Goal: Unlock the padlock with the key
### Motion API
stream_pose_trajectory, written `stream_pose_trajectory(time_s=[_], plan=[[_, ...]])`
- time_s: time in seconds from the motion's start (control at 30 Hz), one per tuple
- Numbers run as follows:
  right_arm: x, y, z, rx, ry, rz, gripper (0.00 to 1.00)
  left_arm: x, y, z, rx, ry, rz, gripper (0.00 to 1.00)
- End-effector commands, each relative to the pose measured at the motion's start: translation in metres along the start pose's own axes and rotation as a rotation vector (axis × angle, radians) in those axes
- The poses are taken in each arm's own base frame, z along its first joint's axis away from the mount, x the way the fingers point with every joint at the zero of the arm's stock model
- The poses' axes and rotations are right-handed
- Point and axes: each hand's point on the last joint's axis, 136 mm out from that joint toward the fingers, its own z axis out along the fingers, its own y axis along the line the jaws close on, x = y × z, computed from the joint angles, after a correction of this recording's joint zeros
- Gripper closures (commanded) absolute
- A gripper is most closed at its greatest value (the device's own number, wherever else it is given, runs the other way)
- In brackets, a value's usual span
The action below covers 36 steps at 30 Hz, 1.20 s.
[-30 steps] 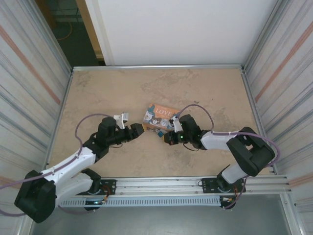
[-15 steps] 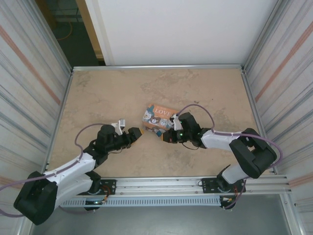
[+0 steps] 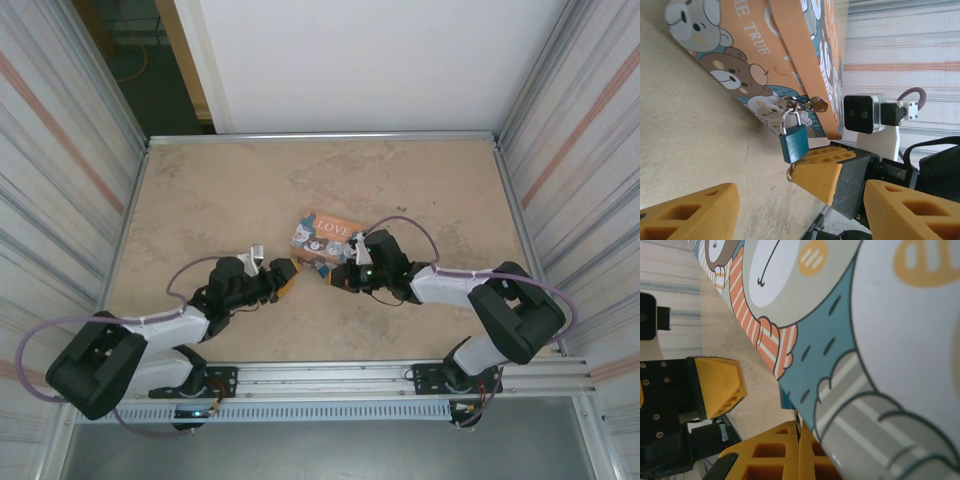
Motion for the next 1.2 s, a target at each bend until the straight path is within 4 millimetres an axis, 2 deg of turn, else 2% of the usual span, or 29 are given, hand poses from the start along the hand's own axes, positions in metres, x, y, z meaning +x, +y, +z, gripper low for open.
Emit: stream_pose_trajectory(time_s=[0.0, 0.93, 1.17], plan=[[-0.004, 0.008, 0.003, -0.031, -0.022, 0.003, 1.00, -0.004, -0.016, 0.004, 0.081, -0.018, -0.007, 0.33], [-0.003, 0.015, 0.011, -0.036, -0.021, 0.001, 1.00, 0.005, -0.006, 0.056, 0.123, 0.054, -0.164, 0.49], [-0.003, 0.015, 0.011, -0.034, -0.022, 0.001, 1.00, 0.013, 0.001, 0.071, 0.145, 0.072, -0.199, 0.58]])
